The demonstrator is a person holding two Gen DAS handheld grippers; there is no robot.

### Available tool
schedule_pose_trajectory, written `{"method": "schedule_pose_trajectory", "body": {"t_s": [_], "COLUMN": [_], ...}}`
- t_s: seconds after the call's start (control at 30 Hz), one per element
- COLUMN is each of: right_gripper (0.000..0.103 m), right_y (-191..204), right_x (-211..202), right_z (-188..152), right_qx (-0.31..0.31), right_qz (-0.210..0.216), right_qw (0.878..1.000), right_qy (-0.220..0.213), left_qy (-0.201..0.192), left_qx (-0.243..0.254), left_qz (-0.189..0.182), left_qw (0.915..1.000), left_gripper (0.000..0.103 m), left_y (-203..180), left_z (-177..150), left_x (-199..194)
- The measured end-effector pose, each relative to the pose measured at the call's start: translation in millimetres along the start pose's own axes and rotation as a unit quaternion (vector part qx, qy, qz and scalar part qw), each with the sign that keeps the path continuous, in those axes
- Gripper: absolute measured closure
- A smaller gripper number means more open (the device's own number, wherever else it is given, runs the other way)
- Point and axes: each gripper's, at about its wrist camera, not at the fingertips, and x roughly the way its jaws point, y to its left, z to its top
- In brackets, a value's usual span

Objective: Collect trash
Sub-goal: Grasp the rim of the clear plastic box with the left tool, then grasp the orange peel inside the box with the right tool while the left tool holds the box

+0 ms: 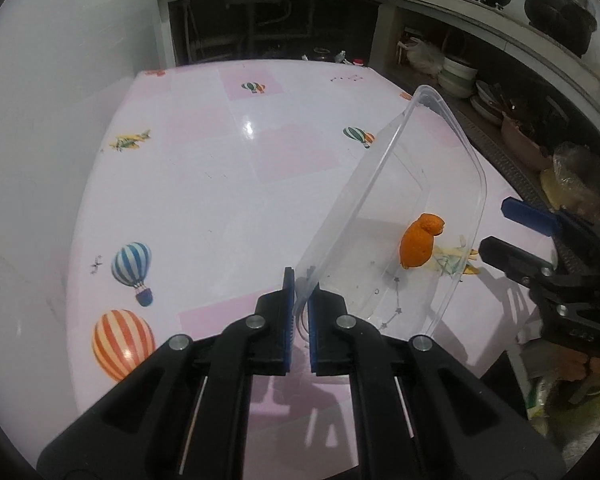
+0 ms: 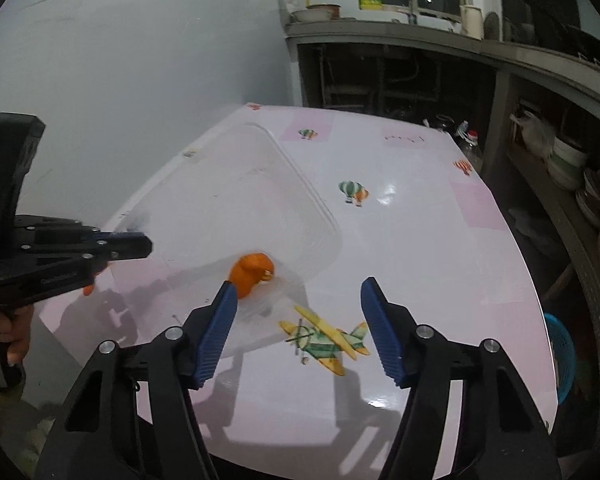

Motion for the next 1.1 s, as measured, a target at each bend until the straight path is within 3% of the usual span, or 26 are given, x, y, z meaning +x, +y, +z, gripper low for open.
{"method": "schedule_pose_trajectory", "body": {"t_s": [0.2, 0.43, 0.77, 1.1], "right_gripper": [0.043, 0.047, 0.054, 0.084], "right_y": [10, 18, 9, 6], "right_x": [-6, 23, 51, 52], "right_z": [6, 4, -5, -5], "right_qx": [-0.016, -0.042, -0.043, -0.029], "right_qz": [0.039, 0.021, 0.006, 0.019], "right_qw": [0.999, 0.998, 0.995, 0.995], "right_qy": [0.0, 0.05, 0.085, 0.091], "left_qy": [-0.015, -0.022, -0.026, -0.026], "left_qx": [0.046, 0.08, 0.098, 0.092], "left_qz": [0.022, 0.02, 0.01, 0.006], "left_qw": [0.9986, 0.9963, 0.9948, 0.9954], "left_gripper": [0.099, 0.098, 0.097, 0.096], "left_y": [-13, -32, -46, -46], "left_z": [1, 3, 11, 16], "left_x": [-4, -8, -5, -1]}}
